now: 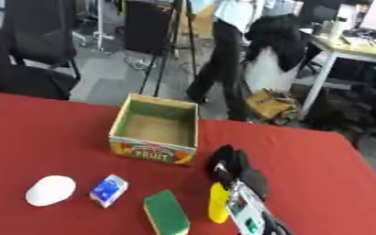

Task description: Pick up objects on the table and place them in the box.

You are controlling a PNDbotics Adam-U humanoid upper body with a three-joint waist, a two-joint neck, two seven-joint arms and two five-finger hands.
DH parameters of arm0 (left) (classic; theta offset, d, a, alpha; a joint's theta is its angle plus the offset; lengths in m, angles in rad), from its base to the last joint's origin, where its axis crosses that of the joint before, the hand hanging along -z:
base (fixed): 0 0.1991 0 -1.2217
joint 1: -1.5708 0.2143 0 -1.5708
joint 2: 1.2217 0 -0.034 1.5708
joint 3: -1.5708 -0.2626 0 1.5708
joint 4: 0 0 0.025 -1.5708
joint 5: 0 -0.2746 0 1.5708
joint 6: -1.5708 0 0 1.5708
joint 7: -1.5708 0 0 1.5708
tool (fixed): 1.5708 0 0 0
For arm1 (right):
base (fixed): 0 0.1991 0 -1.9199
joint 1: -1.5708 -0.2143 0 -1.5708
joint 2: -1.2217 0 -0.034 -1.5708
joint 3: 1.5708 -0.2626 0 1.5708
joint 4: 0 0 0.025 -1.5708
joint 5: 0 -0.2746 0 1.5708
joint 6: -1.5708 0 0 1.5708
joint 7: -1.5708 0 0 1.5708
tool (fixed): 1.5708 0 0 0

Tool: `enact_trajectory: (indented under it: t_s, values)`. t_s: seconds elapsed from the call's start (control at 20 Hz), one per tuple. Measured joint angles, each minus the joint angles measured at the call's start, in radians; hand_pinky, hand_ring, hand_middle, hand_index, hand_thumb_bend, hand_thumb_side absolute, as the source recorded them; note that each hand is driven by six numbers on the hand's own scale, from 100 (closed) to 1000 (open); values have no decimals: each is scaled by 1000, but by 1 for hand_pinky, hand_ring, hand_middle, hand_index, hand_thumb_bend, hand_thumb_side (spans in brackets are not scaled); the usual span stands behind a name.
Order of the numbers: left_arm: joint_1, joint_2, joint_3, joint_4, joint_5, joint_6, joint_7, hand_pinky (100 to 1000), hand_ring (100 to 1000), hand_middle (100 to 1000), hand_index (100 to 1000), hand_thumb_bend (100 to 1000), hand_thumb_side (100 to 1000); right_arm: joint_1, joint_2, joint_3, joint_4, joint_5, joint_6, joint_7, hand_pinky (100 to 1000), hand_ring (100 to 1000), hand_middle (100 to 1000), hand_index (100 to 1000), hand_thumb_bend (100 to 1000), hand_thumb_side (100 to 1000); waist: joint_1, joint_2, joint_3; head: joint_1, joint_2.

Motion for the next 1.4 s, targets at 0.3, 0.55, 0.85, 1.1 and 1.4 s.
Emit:
enact_trajectory:
  t_s: [0.3, 0.55, 0.85, 1.1, 1.4]
  values:
    - [0, -1, 0, 0, 0, -1, -4, 977, 991, 932, 1000, 100, 980, -18, -8, -7, 16, 12, -8, -11, 875, 993, 909, 991, 449, 1000, 0, 12, 2, 5, -15]
    - [0, -6, -1, 0, 0, -1, -4, 976, 991, 932, 1000, 100, 974, -27, -25, -12, 18, 12, -13, -12, 877, 995, 912, 996, 469, 1000, 7, 26, 10, 3, -26]
    - [-1, -9, -6, 0, -2, 0, -5, 975, 990, 931, 1000, 100, 969, -33, -51, -13, 19, 11, -21, -6, 869, 983, 889, 951, 491, 998, 7, 33, 14, 1, -38]
    - [-1, -9, -6, 0, -2, 1, -8, 976, 990, 929, 1000, 100, 965, -86, -111, -12, 7, -38, -33, 135, 866, 981, 890, 948, 471, 1000, 6, 35, 14, 6, -14]
    - [-7, -9, -6, 0, -1, 2, -11, 975, 991, 929, 1000, 100, 963, -103, -153, -11, -7, -54, -18, 263, 865, 983, 895, 959, 464, 1000, 1, 34, 14, 3, -7]
